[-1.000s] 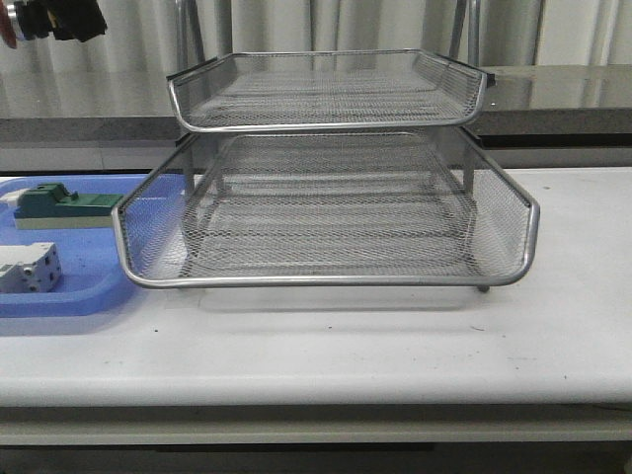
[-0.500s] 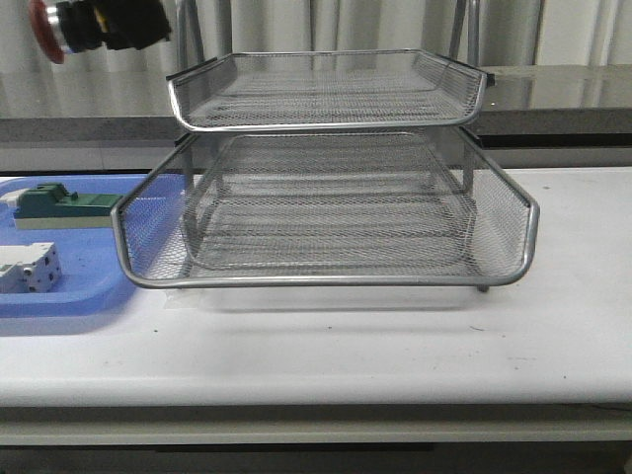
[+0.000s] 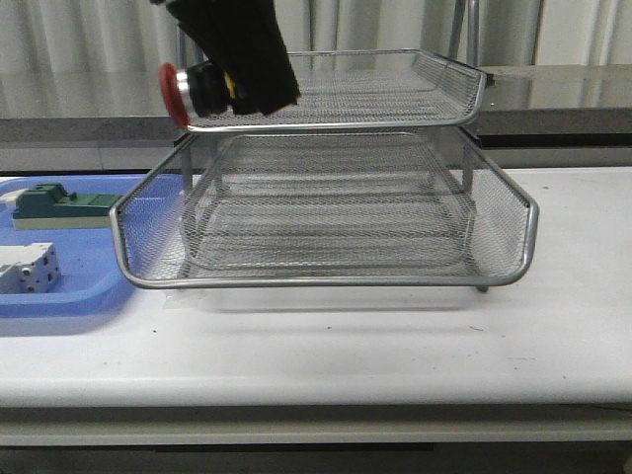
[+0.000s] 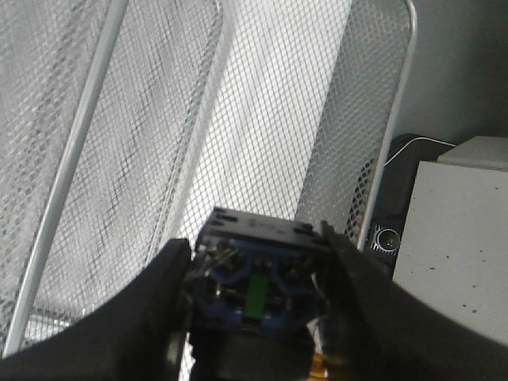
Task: Place button on rack with both arms
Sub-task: 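Lift the push button and carry it over the pulled-out middle tier, then lower the button onto the middle tier mesh and open the left gripper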
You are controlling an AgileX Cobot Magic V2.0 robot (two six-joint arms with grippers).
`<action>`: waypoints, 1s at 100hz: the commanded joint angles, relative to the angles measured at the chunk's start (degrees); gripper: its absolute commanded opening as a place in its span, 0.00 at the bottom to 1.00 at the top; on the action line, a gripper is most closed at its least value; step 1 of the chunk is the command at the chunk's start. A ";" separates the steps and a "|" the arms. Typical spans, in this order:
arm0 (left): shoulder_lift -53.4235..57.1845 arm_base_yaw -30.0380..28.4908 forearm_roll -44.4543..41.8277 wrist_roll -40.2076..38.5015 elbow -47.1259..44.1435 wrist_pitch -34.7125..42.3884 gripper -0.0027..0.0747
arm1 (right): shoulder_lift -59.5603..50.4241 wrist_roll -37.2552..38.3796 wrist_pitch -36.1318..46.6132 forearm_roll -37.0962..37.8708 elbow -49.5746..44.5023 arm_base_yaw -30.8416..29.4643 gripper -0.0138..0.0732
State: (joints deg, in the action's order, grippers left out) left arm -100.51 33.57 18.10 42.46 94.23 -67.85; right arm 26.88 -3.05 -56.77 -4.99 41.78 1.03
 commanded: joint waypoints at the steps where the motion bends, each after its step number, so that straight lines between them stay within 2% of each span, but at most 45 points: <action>1: 1.13 1.29 2.37 -0.40 1.29 4.29 0.01 | 0.16 0.07 3.41 0.16 1.85 -0.02 0.08; 25: -2.92 3.23 2.49 -0.07 1.29 7.96 0.01 | 0.16 0.07 3.41 0.16 1.85 -0.02 0.08; 61: -6.30 3.83 2.34 -0.07 1.29 7.98 0.02 | 0.16 0.07 3.41 0.16 1.85 -0.02 0.08; 71: -6.30 3.83 2.34 -0.07 1.29 7.98 0.13 | 0.16 0.07 3.41 0.16 1.85 -0.02 0.08; 83: -6.30 3.83 2.34 -0.07 1.29 7.98 0.37 | 0.16 0.07 3.41 0.16 1.85 -0.02 0.08; 90: -6.30 3.83 2.34 -0.07 1.29 7.98 0.48 | 0.16 0.07 3.41 0.16 1.85 -0.02 0.08; 100: -6.30 3.83 2.34 -0.07 1.29 7.98 0.53 | 0.16 0.07 3.41 0.16 1.85 -0.02 0.08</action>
State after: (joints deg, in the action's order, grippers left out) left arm -109.84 36.84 18.56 42.46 94.23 -61.45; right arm 26.88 -3.05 -56.77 -4.99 41.78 1.03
